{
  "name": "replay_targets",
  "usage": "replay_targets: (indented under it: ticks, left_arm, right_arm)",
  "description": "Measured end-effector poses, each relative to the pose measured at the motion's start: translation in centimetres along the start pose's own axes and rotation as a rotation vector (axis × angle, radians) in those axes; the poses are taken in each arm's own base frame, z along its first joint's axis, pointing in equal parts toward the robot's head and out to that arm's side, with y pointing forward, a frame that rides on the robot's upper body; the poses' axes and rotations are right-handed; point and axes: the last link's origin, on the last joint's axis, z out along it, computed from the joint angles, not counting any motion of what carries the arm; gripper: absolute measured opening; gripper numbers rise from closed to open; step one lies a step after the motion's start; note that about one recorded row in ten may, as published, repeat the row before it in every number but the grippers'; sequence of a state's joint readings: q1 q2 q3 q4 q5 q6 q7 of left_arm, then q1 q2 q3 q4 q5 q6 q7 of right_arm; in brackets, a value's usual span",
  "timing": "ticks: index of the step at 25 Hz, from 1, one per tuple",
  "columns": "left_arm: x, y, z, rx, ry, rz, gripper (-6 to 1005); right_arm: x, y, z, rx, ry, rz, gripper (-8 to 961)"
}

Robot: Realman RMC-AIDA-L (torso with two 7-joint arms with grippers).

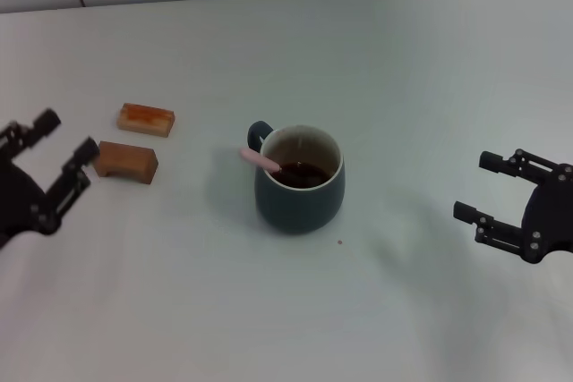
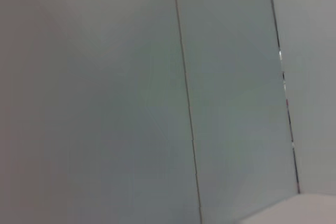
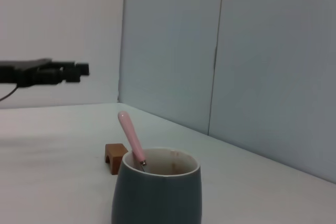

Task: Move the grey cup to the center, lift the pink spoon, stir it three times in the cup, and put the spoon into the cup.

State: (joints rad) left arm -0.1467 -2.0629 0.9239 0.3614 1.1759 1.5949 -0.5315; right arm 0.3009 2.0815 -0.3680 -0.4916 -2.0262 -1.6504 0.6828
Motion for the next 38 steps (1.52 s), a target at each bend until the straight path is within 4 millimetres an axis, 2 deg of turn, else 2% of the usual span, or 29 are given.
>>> replay_targets:
  ticks: [3, 4, 8, 17, 22, 38]
  left_arm:
    - [-1.6, 1.2, 0.1, -0.01, -0.066, -0.039, 536]
    - [-1.6, 1.2, 0.1, -0.01, -0.066, -0.039, 539]
    - [-2.9, 2.9, 1.1, -0.125, -0.138, -0.003, 586]
    - [-3.1, 3.8, 1.4, -0.229, -0.166, 0.028, 772]
    - [-3.1, 4.0, 1.5, -0.26, -0.167, 0.031, 842]
    - [-3.3, 4.3, 1.1, -0.288, -0.186, 0.035, 842]
  right_arm:
    - [0.1, 0.1, -0.1, 0.001, 0.0, 0.001, 743]
    - [0.1, 0.1, -0.1, 0.001, 0.0, 0.0, 743]
    - [0.4, 0.7, 0.1, -0.021, 0.003, -0.022, 743]
    - [1.2, 2.3, 0.0, -0.099, 0.035, -0.084, 743]
    - [1.3, 2.7, 0.1, -0.118, 0.035, -0.093, 743]
    - [1.6, 3.0, -0.2, -0.141, 0.051, -0.114, 743]
